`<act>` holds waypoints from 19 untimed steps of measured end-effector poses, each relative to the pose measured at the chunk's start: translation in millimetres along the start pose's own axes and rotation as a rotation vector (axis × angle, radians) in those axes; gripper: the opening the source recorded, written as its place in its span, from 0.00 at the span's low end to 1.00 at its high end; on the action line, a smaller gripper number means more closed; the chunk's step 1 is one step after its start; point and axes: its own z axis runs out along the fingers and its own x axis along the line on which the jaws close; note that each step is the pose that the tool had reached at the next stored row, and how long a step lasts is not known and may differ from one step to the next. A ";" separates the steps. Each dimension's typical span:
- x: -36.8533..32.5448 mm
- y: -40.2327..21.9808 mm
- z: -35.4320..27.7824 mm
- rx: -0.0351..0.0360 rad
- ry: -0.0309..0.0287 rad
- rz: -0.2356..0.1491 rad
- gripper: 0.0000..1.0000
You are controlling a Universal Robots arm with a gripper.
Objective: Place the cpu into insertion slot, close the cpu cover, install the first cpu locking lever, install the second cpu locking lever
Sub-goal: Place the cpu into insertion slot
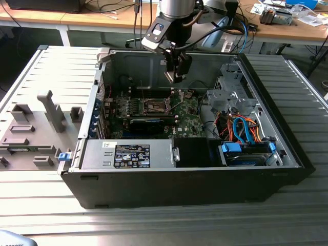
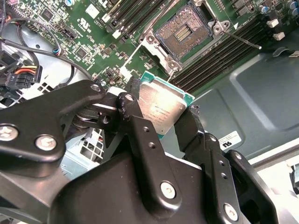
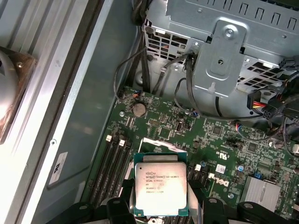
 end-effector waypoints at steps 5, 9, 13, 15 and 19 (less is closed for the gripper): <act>0.0 0.0 0.1 -0.0001 -0.0007 0.008 0.54; 0.0 0.0 0.1 -0.0002 -0.0010 0.012 0.54; 0.0 0.0 0.1 -0.0002 -0.0014 0.016 0.54; 0.0 0.0 0.2 -0.0003 -0.0017 0.019 0.54; 0.0 0.0 0.2 -0.0004 -0.0020 0.023 0.54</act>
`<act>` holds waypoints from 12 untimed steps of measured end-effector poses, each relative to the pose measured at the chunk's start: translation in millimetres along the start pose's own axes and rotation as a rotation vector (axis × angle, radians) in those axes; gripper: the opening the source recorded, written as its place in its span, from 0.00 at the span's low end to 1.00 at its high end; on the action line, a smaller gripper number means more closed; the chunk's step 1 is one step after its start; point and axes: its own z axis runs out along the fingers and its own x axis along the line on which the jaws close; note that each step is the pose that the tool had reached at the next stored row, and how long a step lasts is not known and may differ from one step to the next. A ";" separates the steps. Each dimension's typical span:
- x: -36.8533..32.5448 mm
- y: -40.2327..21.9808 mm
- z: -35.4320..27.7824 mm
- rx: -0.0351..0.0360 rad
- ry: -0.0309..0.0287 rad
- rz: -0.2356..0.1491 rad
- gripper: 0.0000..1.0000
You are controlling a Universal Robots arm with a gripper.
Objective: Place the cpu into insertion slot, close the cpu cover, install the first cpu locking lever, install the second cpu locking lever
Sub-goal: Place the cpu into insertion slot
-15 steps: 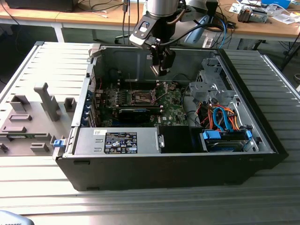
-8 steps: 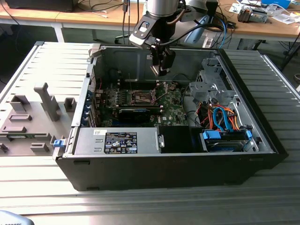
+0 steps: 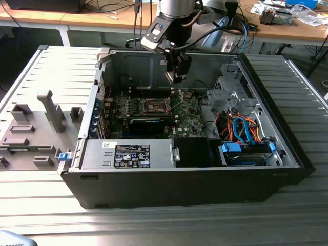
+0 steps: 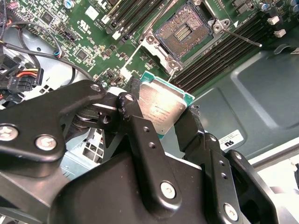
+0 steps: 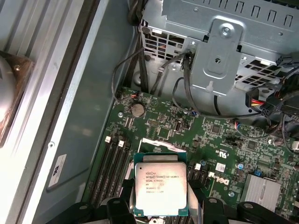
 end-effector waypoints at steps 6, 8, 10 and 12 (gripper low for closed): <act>0.0 0.0 0.1 -0.0002 -0.0007 0.008 0.54; 0.0 0.0 0.2 -0.0002 -0.0009 0.010 0.54; 0.0 0.0 0.2 -0.0002 -0.0011 0.012 0.54; 0.0 0.0 0.2 -0.0002 -0.0012 0.013 0.54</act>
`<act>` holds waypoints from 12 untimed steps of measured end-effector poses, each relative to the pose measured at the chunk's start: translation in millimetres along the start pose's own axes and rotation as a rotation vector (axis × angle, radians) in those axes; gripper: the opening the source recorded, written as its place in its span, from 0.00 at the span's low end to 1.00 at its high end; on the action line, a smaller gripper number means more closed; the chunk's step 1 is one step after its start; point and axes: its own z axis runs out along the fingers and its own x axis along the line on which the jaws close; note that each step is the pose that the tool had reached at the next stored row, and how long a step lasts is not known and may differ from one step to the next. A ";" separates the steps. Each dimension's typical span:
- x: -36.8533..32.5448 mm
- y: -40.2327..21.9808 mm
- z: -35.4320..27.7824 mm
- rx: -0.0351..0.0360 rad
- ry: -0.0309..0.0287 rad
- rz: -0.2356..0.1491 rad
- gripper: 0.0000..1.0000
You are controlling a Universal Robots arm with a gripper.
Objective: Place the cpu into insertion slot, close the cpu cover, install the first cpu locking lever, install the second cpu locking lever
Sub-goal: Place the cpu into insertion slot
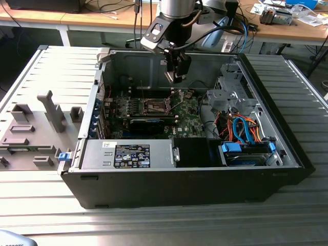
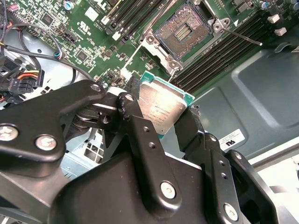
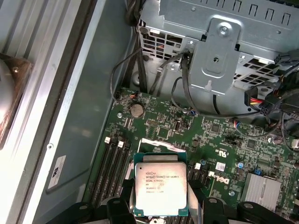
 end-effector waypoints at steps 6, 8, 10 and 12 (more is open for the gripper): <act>0.0 0.0 0.1 -0.0001 -0.0005 0.005 0.54; 0.0 0.0 0.2 -0.0001 -0.0006 0.007 0.54; 0.0 0.0 0.2 -0.0002 -0.0008 0.008 0.54; 0.0 0.0 0.3 -0.0002 -0.0009 0.011 0.54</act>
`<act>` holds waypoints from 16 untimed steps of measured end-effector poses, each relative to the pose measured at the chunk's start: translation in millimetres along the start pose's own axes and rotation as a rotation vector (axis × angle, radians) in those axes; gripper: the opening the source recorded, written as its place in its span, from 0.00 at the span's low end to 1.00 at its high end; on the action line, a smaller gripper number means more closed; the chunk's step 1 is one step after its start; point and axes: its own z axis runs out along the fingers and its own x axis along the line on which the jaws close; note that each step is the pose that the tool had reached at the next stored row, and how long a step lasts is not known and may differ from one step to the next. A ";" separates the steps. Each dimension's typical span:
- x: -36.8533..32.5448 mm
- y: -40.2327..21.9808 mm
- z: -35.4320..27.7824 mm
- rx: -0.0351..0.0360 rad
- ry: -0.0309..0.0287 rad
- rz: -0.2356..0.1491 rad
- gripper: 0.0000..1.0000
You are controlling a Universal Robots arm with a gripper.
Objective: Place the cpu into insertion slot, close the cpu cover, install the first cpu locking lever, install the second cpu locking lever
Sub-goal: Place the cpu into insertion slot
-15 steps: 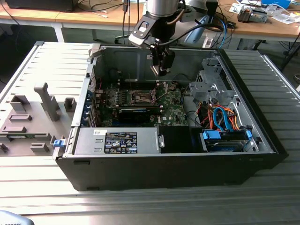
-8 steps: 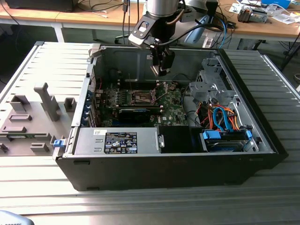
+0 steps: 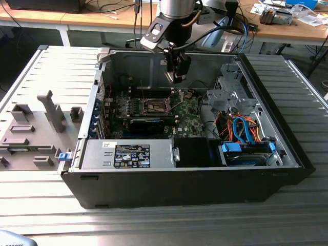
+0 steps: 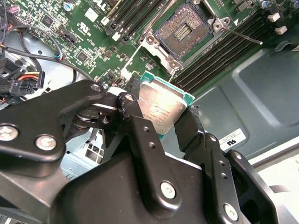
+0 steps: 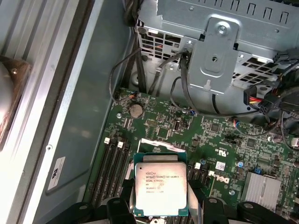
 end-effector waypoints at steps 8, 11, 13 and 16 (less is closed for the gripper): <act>0.0 0.0 0.1 -0.0001 -0.0008 0.008 0.54; 0.0 0.0 0.2 -0.0002 -0.0010 0.011 0.54; 0.0 0.0 0.2 -0.0002 -0.0011 0.012 0.54; 0.0 0.0 0.3 -0.0003 -0.0014 0.016 0.54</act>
